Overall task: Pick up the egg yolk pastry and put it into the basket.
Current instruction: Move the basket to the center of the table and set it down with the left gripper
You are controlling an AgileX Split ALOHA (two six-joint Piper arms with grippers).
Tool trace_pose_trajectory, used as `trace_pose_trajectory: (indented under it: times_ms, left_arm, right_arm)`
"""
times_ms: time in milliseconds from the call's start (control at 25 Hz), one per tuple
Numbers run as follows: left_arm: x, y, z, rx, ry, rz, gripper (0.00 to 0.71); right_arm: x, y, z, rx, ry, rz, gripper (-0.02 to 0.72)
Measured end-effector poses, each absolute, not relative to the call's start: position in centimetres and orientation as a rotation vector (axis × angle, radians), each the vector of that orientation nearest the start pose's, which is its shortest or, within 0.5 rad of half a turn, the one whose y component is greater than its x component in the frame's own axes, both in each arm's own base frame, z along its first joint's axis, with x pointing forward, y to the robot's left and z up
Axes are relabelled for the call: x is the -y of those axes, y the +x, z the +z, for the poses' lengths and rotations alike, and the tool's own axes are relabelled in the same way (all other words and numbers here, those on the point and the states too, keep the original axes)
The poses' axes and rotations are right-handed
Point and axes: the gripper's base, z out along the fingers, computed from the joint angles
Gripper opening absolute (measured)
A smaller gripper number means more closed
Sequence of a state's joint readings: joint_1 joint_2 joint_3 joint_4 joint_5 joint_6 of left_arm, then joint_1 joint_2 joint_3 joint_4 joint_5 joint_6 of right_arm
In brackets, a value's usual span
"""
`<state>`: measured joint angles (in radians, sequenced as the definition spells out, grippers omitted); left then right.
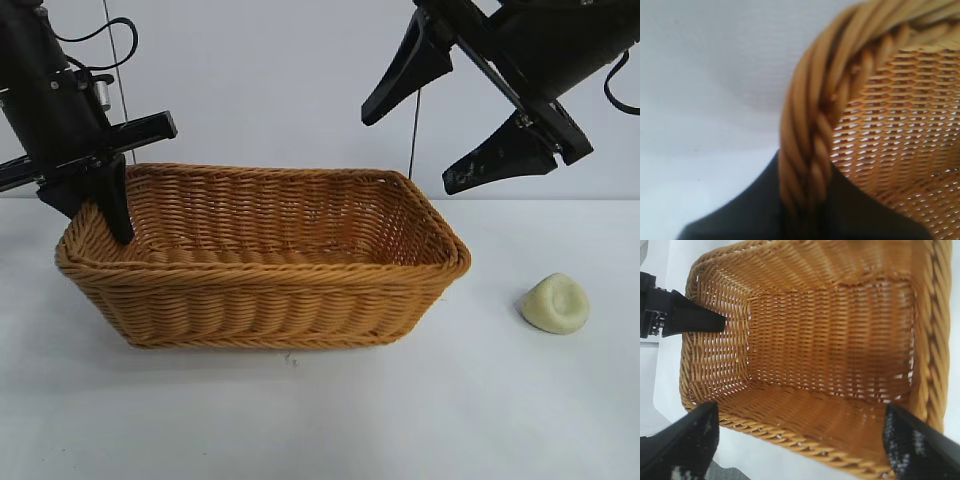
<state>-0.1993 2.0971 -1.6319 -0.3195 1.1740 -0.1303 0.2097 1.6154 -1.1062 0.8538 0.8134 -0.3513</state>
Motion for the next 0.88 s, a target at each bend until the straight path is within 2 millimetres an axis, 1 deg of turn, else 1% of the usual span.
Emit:
trace_pose_trajectory:
  times_ms: [160, 360, 440, 640, 800, 880]
  left_arm:
    - [10.9, 41.0, 17.7, -3.142, -0.083, -0.455, 0.08]
    - [11.0, 41.7, 15.3, -3.141, -0.078, -0.443, 0.08]
    - [11.0, 41.8, 14.7, -3.139, -0.079, -0.447, 0.08]
    - [11.0, 41.7, 13.9, -3.131, -0.082, -0.448, 0.08]
    - [11.0, 41.7, 13.9, -3.128, -0.08, -0.449, 0.08]
    - [11.0, 41.7, 13.9, -3.128, -0.078, -0.448, 0.096]
  right_arm:
    - [-11.7, 31.1, 25.5, -2.623, -0.077, 0.942, 0.636]
    - [-11.7, 31.1, 25.5, -2.623, -0.077, 0.942, 0.636]
    - [-11.7, 31.1, 25.5, -2.623, -0.077, 0.942, 0.636]
    - [-11.7, 31.1, 25.6, -2.621, -0.076, 0.94, 0.636]
    - [-11.7, 31.1, 25.6, -2.621, -0.075, 0.94, 0.636]
    - [-11.7, 31.1, 25.6, -2.621, -0.075, 0.94, 0.636]
